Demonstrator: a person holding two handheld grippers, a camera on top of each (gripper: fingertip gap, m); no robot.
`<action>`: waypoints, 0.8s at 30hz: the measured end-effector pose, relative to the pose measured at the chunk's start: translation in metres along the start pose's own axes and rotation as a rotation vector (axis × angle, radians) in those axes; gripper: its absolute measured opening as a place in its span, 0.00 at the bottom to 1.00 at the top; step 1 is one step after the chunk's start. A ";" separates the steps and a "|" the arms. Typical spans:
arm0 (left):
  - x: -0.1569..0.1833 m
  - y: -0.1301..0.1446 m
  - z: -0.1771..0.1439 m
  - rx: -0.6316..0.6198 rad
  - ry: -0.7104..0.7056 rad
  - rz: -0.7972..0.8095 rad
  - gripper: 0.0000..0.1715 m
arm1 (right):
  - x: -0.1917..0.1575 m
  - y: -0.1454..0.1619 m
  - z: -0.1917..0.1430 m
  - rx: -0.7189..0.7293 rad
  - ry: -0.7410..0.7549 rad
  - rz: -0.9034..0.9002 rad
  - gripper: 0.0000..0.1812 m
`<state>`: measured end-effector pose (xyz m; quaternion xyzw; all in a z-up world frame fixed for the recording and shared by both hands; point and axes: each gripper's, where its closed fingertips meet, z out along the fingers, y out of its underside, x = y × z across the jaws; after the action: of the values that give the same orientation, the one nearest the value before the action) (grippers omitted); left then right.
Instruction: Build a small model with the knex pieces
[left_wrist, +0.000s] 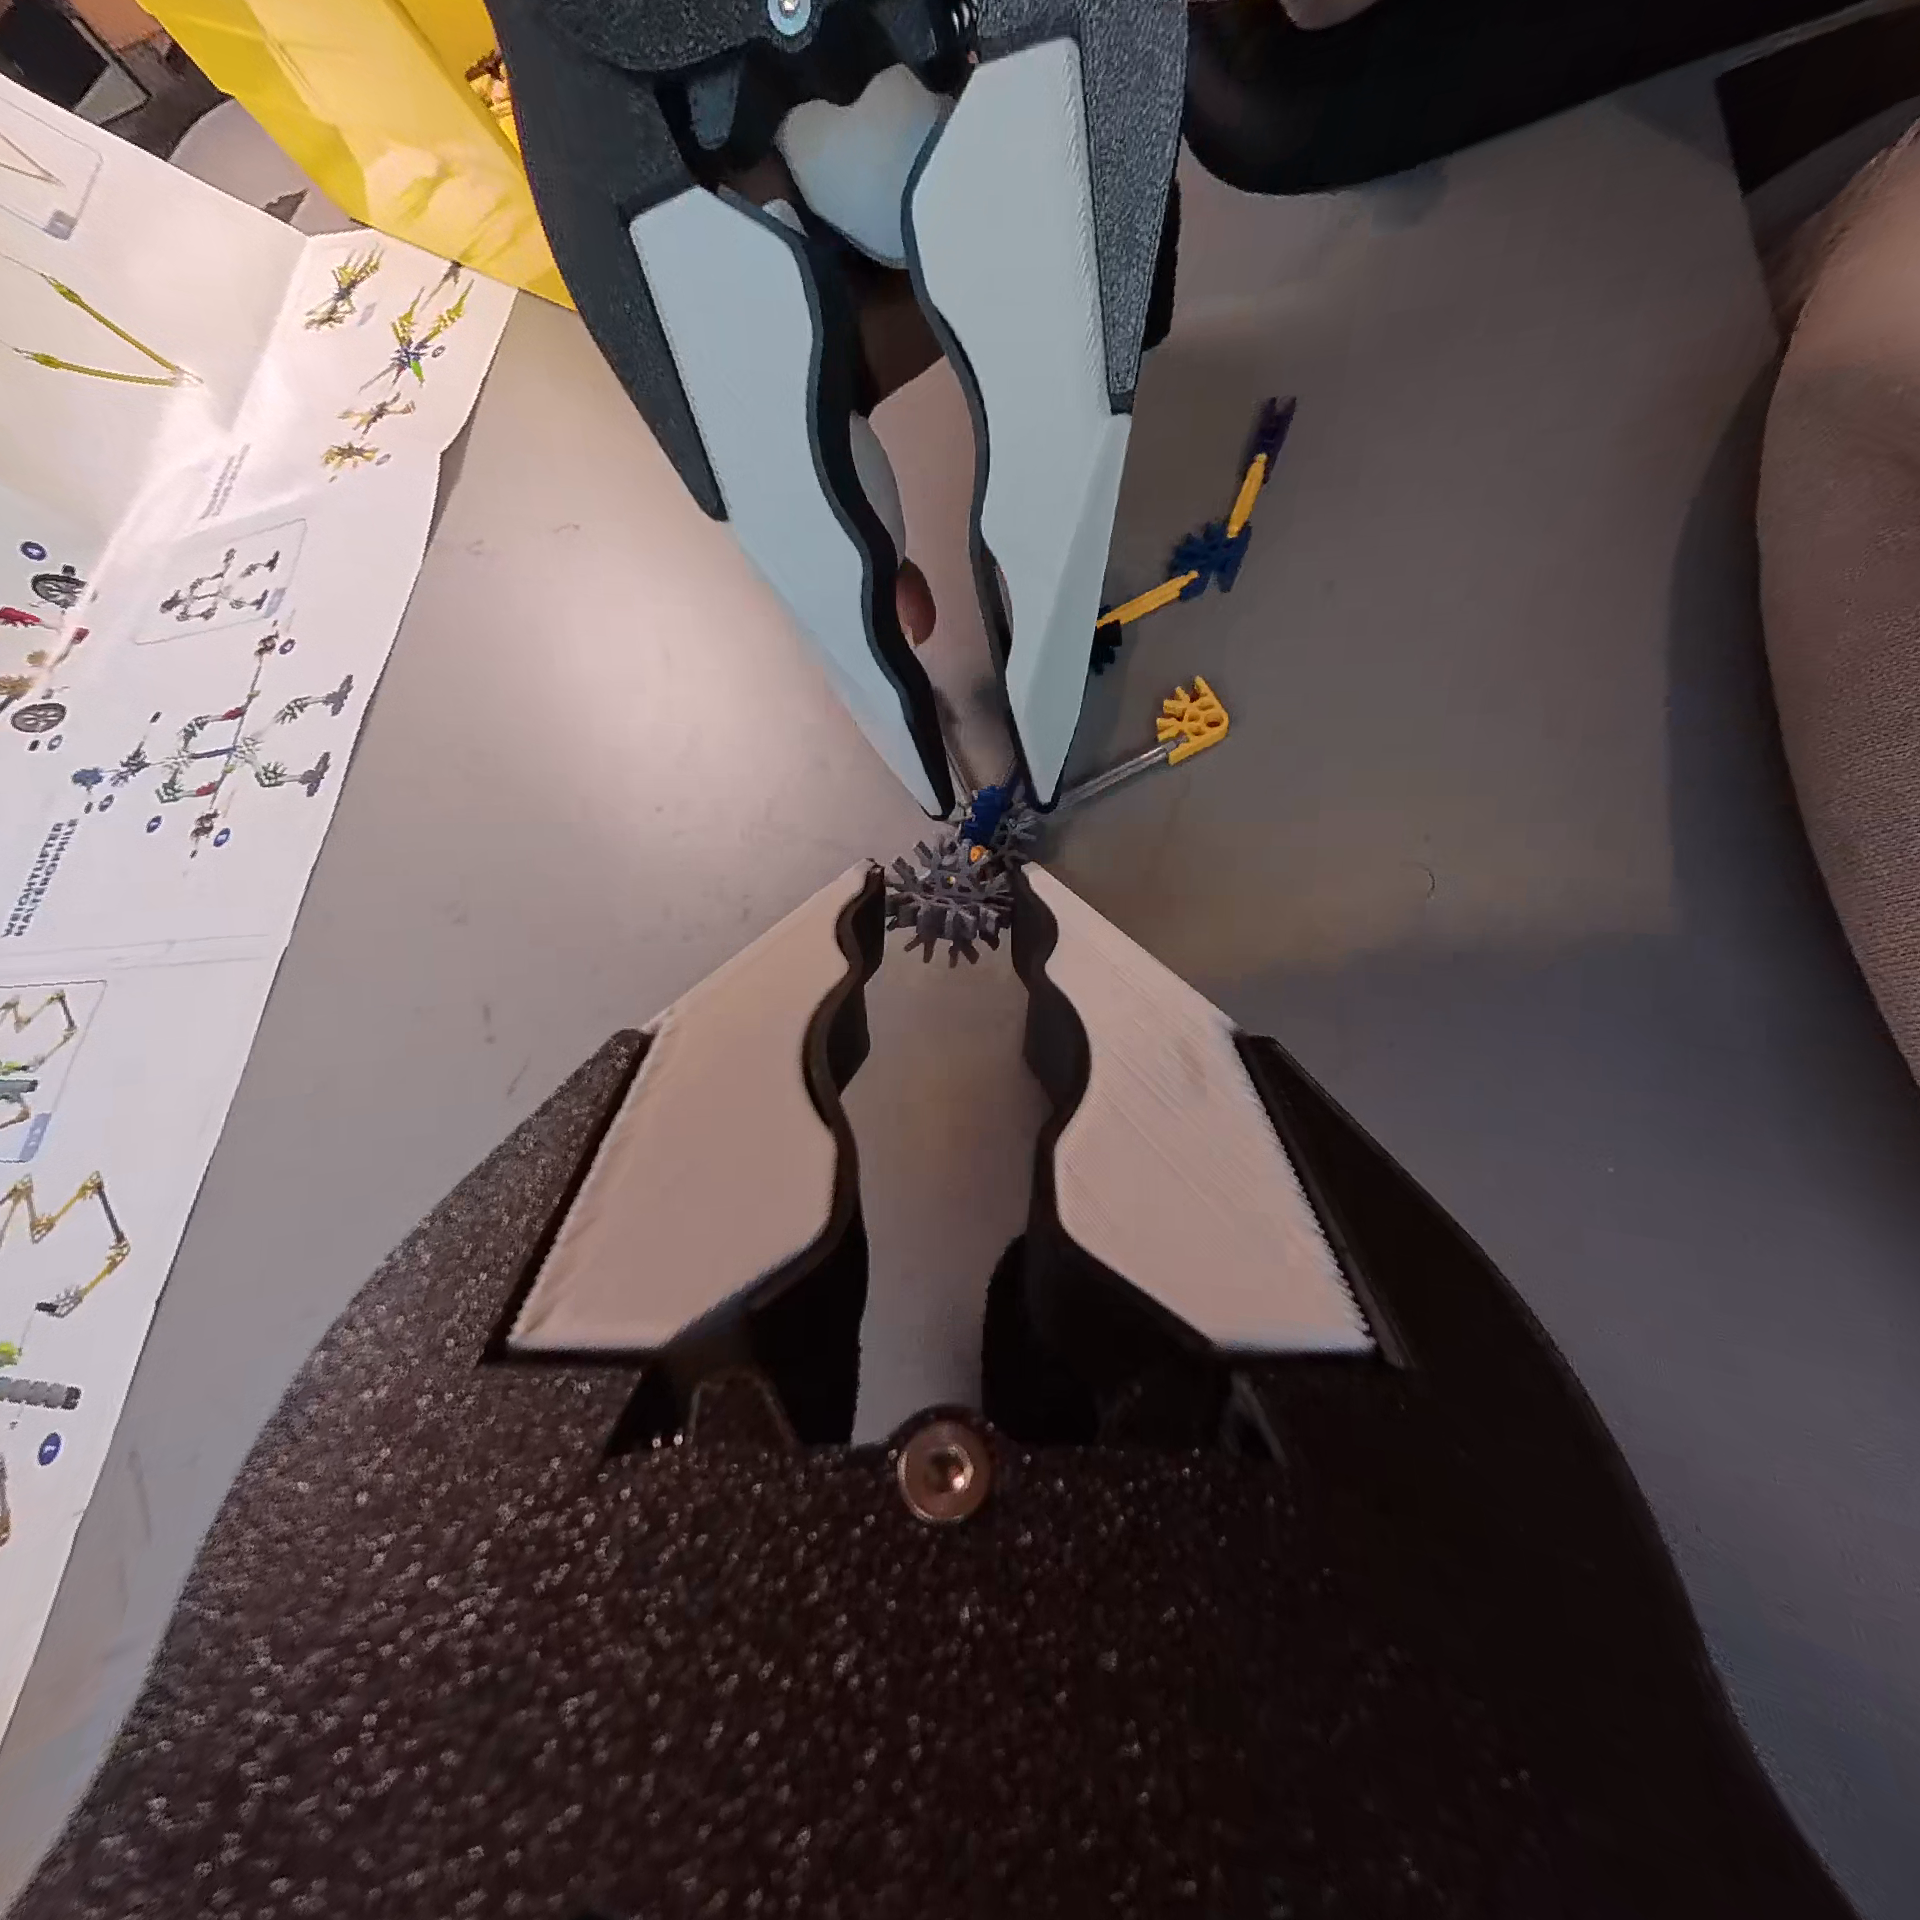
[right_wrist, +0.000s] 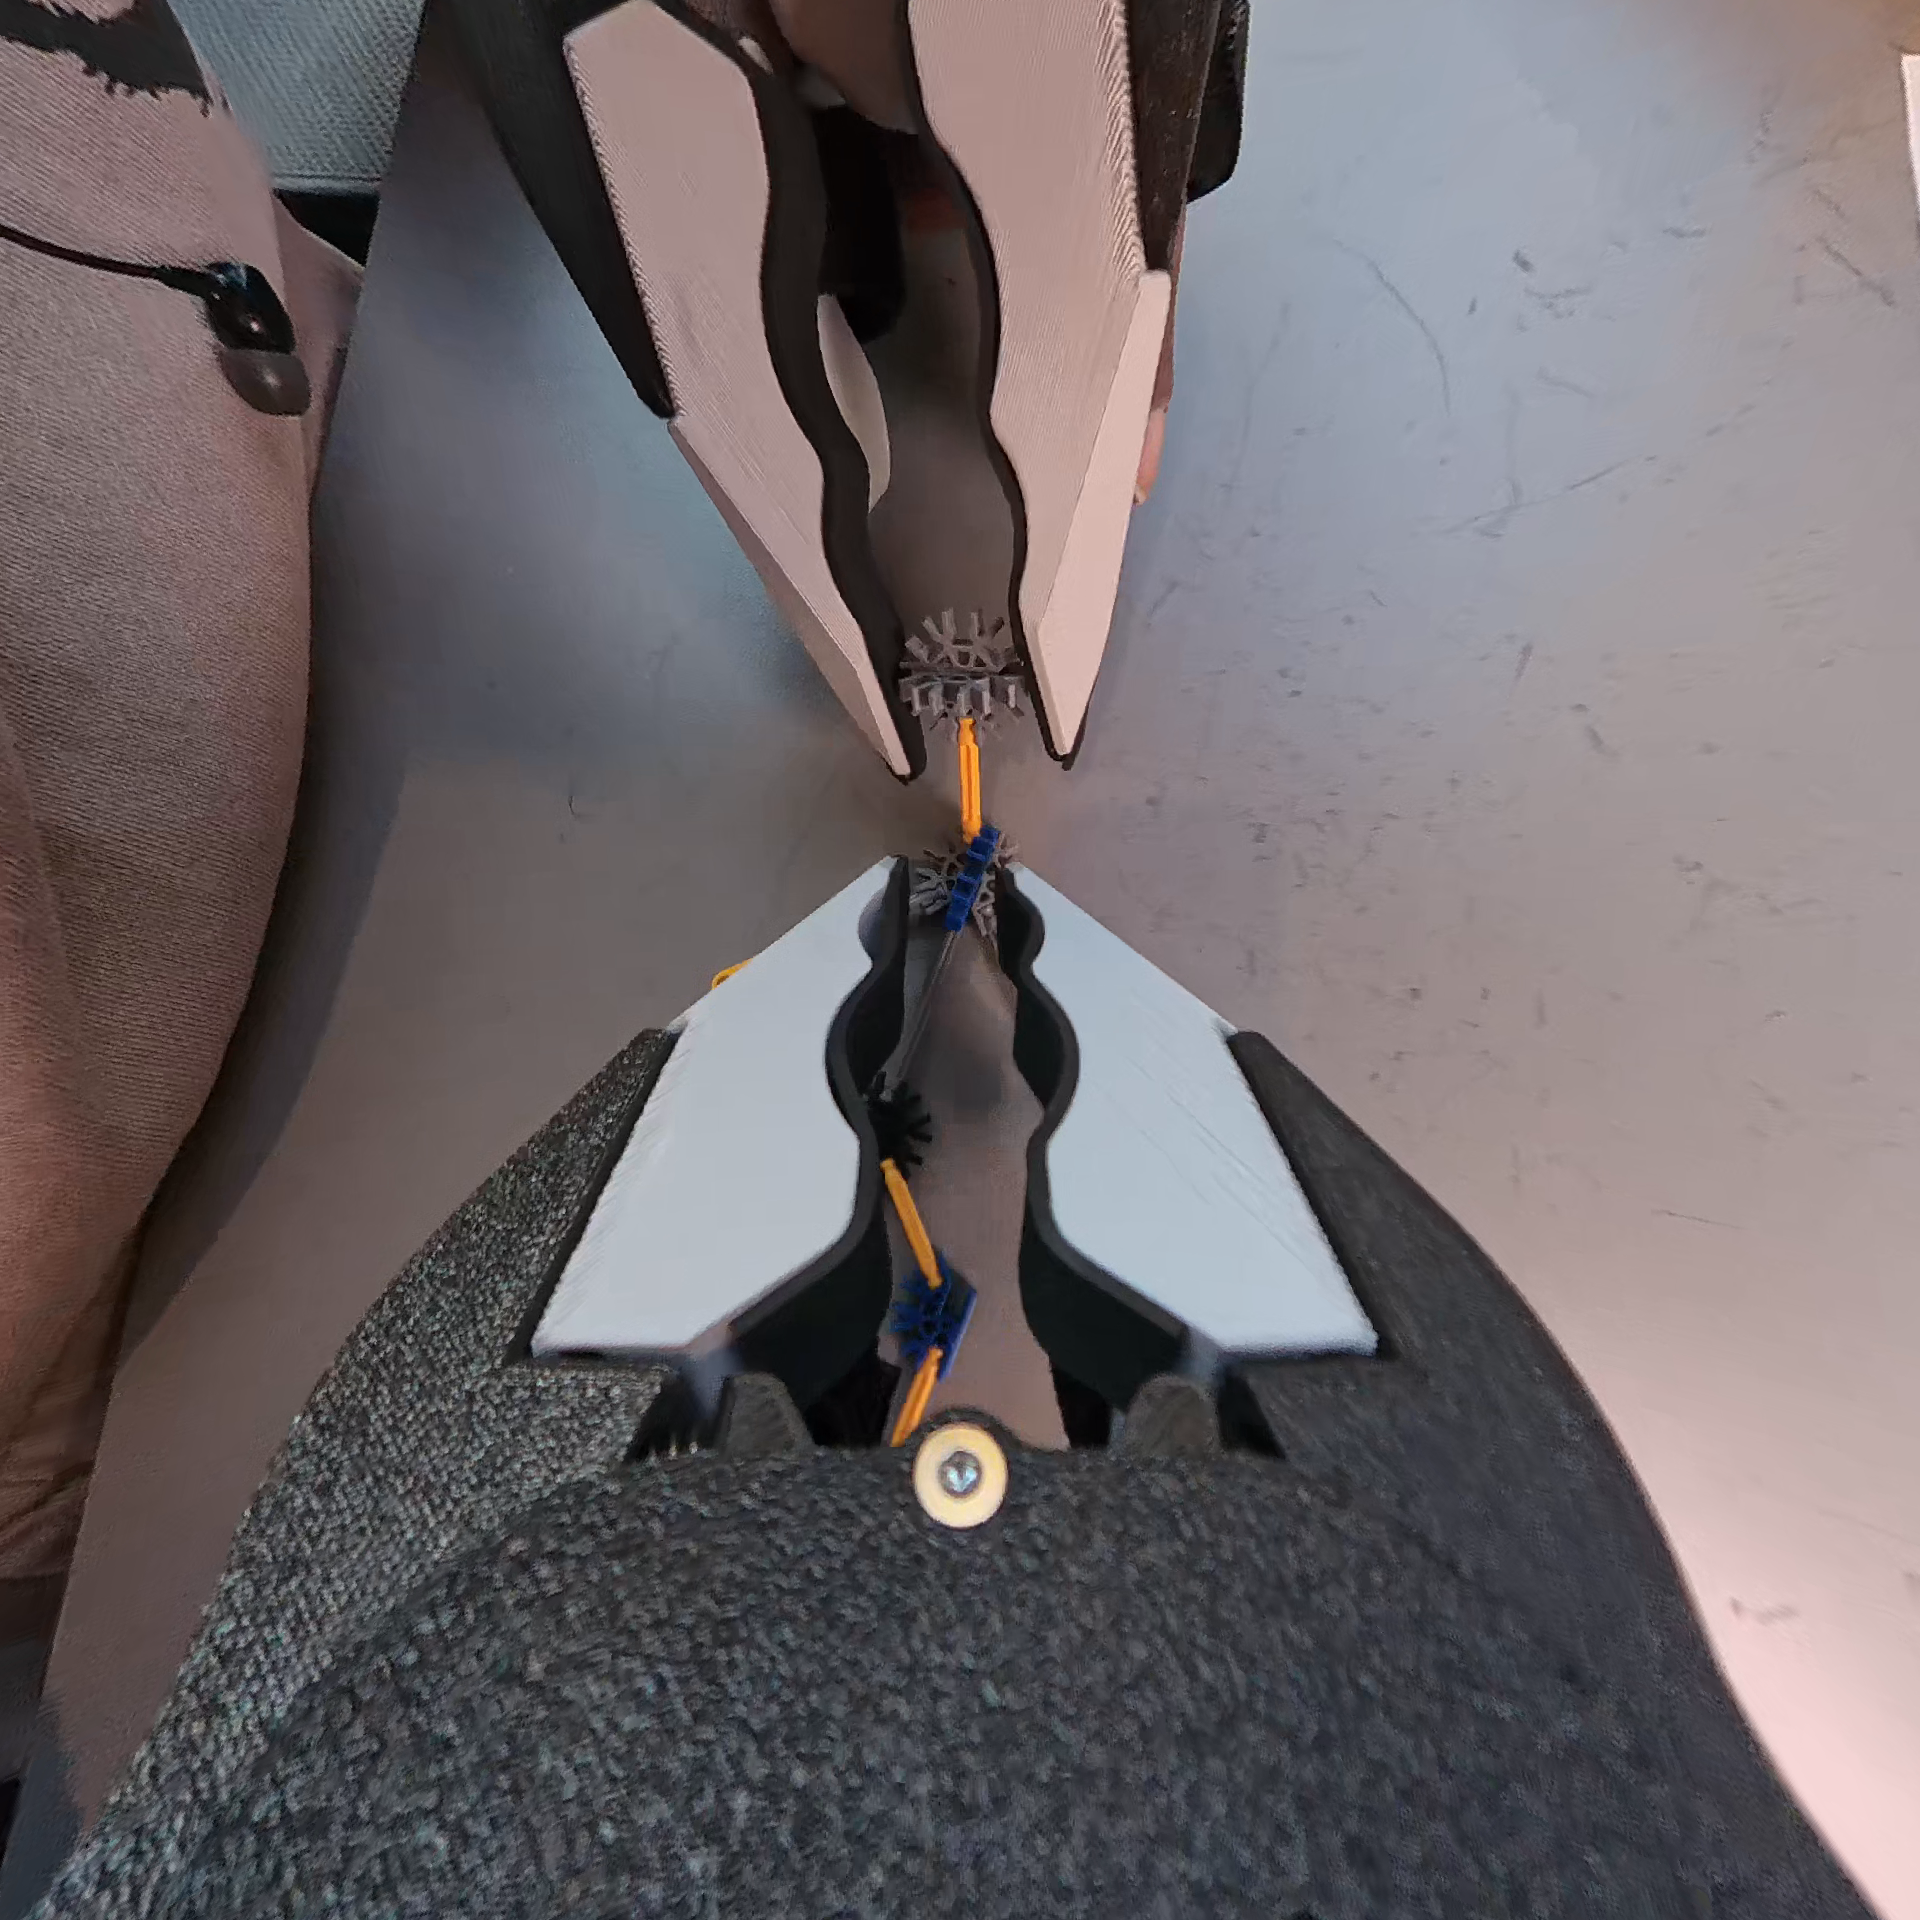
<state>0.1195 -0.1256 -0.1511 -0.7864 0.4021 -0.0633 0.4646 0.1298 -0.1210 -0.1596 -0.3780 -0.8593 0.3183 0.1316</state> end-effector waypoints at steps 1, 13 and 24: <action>0.000 0.000 0.000 -0.004 -0.006 0.006 0.14 | -0.001 -0.002 -0.001 0.003 0.014 0.002 0.09; 0.001 0.001 0.002 -0.003 -0.004 0.029 0.14 | 0.007 0.000 0.006 -0.042 0.303 0.250 0.07; 0.003 0.002 0.000 0.003 -0.001 0.061 0.14 | 0.003 -0.003 0.010 0.014 0.276 0.112 0.04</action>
<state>0.1200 -0.1285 -0.1533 -0.7729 0.4257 -0.0493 0.4679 0.1208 -0.1250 -0.1654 -0.4647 -0.8083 0.2764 0.2330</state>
